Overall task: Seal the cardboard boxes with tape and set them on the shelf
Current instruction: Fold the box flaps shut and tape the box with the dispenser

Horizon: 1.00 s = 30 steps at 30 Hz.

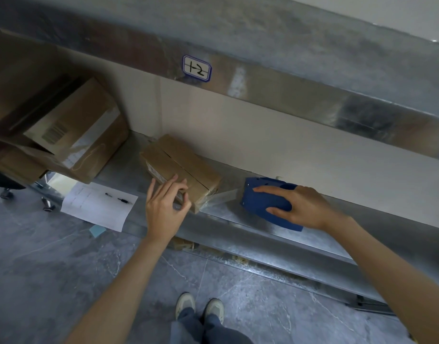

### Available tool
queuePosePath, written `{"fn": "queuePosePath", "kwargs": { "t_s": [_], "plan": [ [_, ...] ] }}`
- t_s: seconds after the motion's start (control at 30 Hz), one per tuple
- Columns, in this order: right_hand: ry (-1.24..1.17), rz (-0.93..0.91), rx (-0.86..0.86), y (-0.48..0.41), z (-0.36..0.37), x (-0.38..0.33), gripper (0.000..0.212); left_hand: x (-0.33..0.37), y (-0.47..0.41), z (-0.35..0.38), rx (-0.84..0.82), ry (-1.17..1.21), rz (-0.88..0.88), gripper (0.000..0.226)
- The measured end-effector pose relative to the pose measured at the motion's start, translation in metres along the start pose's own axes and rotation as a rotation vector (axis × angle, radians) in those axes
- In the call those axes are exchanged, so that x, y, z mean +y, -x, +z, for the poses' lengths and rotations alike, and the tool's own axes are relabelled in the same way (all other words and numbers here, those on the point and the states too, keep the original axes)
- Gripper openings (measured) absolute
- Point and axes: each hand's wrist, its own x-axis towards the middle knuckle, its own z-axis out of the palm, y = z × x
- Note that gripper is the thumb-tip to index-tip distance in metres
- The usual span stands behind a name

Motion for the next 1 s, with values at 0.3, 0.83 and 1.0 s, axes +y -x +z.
{"fn": "queuePosePath", "kwargs": {
  "t_s": [0.3,0.83,1.0],
  "plan": [
    [0.02,0.009,0.002,-0.001,-0.001,-0.001,0.055,0.007,0.005,0.009,-0.035,-0.029,-0.05,0.031],
    [0.037,0.024,0.018,0.007,-0.003,-0.006,0.055,-0.001,0.003,0.011,-0.019,-0.049,-0.022,0.042],
    [0.061,0.03,0.038,0.01,-0.005,-0.009,0.055,0.002,0.004,0.009,-0.031,-0.033,-0.027,0.037]
  ]
}}
